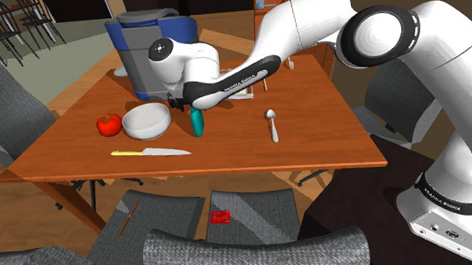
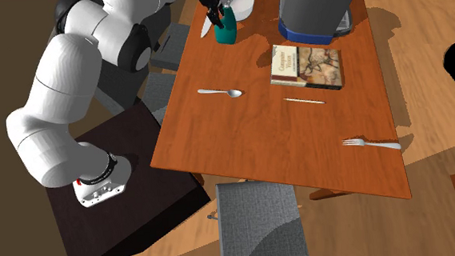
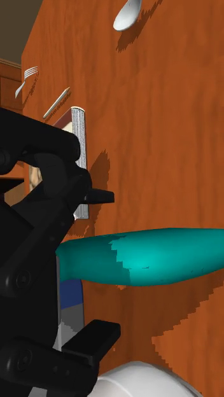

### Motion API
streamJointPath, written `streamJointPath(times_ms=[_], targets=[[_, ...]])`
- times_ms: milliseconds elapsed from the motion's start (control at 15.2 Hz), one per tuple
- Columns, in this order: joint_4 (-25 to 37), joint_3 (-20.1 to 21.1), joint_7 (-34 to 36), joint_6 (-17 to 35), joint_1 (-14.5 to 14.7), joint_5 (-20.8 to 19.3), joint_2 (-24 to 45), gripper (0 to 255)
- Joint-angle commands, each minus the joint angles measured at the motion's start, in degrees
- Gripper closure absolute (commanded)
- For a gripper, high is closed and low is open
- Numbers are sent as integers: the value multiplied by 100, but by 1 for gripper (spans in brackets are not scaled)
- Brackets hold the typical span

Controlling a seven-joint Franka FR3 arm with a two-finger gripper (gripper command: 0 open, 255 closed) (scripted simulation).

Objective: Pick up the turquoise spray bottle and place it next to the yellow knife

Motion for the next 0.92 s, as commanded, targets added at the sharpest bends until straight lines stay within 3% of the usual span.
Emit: streamJointPath(times_ms=[0,330,858], targets=[[0,0,0,0,0,0,0,0],[-136,154,-6,-354,66,154,-425,0],[-136,154,-6,-353,66,153,-425,0]])
